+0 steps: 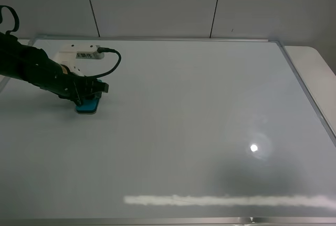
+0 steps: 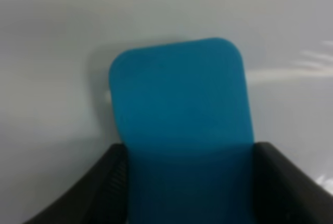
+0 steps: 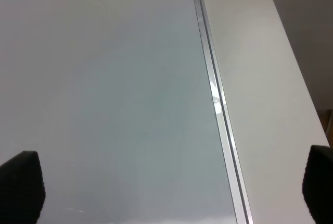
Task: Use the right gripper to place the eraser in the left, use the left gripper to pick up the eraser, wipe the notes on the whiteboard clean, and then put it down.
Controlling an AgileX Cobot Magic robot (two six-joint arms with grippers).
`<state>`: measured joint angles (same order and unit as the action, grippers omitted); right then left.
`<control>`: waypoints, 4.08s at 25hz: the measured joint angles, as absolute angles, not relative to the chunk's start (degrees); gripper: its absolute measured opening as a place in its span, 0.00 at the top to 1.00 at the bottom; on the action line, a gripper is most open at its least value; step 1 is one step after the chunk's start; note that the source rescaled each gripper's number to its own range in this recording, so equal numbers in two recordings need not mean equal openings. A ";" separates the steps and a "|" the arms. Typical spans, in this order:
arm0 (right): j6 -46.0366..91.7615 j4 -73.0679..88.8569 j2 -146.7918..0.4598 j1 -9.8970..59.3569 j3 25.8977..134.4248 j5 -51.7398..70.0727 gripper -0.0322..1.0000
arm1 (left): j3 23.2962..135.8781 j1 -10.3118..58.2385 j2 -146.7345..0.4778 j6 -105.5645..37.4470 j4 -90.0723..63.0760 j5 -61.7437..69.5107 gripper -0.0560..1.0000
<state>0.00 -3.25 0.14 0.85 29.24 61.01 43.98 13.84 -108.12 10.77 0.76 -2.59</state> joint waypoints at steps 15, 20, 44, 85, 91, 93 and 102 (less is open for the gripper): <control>0.00 -3.25 0.14 0.85 29.24 61.01 0.00 | 41.32 12.76 -95.60 10.93 3.96 23.05 0.91; 0.00 -3.25 0.14 0.85 29.24 61.01 0.00 | 41.11 12.71 -93.35 14.42 11.50 25.08 0.91; 0.00 -3.25 0.14 0.85 29.24 61.01 0.00 | 35.56 4.80 -93.41 17.95 19.52 11.35 0.91; 0.00 -3.25 0.14 0.85 29.24 61.01 0.00 | 35.50 4.80 -75.26 16.91 20.87 11.04 0.00; 0.00 -3.25 0.14 0.85 29.24 61.01 0.00 | 35.50 4.80 -59.49 16.91 20.03 10.97 0.00; 0.00 -3.25 0.14 0.85 29.24 61.01 0.00 | 35.50 4.80 -53.52 16.91 19.55 10.97 0.00; 0.00 -3.25 0.14 0.85 29.24 61.01 0.00 | 35.50 4.80 -31.73 16.97 19.44 12.13 0.00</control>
<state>0.00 -3.25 0.14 0.85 29.24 61.01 35.50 4.80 -31.73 16.97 19.44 12.13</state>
